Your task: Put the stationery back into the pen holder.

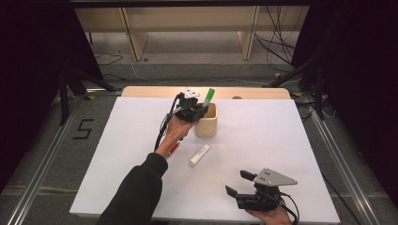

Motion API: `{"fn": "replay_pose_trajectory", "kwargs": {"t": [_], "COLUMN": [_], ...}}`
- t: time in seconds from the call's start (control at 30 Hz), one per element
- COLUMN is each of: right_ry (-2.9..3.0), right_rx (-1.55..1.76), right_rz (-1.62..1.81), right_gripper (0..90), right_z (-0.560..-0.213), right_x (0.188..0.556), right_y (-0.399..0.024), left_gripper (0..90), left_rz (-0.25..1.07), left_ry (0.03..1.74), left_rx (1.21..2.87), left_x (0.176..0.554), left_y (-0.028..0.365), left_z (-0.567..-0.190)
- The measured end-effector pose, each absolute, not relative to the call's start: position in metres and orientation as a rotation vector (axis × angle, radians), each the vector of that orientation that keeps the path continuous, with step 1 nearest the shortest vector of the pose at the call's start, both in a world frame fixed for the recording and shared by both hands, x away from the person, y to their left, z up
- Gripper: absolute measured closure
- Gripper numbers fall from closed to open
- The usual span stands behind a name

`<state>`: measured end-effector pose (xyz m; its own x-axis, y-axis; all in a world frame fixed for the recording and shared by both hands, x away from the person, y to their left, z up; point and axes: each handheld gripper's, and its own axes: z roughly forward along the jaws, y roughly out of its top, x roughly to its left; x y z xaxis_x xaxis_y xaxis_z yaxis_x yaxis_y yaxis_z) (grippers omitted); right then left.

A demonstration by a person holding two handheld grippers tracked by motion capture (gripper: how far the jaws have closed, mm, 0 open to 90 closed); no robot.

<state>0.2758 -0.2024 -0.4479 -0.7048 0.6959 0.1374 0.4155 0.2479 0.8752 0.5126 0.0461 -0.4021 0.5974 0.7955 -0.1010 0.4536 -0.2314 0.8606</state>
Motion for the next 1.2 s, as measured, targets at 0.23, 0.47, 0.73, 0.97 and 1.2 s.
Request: {"fn": "replay_pose_trajectory", "kwargs": {"t": [0.23, 0.47, 0.73, 0.97, 1.2], "right_ry": [2.251, 2.250, 2.253, 2.257, 2.259], "right_rx": [1.034, 1.038, 1.041, 1.031, 1.035], "right_rz": [1.433, 1.430, 1.427, 1.417, 1.418], "right_gripper": [25.3, 25.3, 25.3, 25.3, 25.2], "right_z": [-0.449, -0.449, -0.449, -0.449, -0.450], "right_x": [0.276, 0.276, 0.276, 0.276, 0.276], "right_y": [-0.202, -0.201, -0.202, -0.200, -0.200], "left_gripper": [36.8, 29.7, 22.4, 22.4, 22.3], "left_rz": [0.364, 0.337, 0.301, 0.294, 0.287], "left_ry": [0.939, 0.945, 0.926, 0.943, 0.979], "left_rx": [1.886, 1.956, 2.069, 2.124, 2.163], "left_x": [0.501, 0.487, 0.463, 0.440, 0.428], "left_y": [0.055, 0.069, 0.089, 0.105, 0.118], "left_z": [-0.386, -0.373, -0.369, -0.373, -0.390]}}
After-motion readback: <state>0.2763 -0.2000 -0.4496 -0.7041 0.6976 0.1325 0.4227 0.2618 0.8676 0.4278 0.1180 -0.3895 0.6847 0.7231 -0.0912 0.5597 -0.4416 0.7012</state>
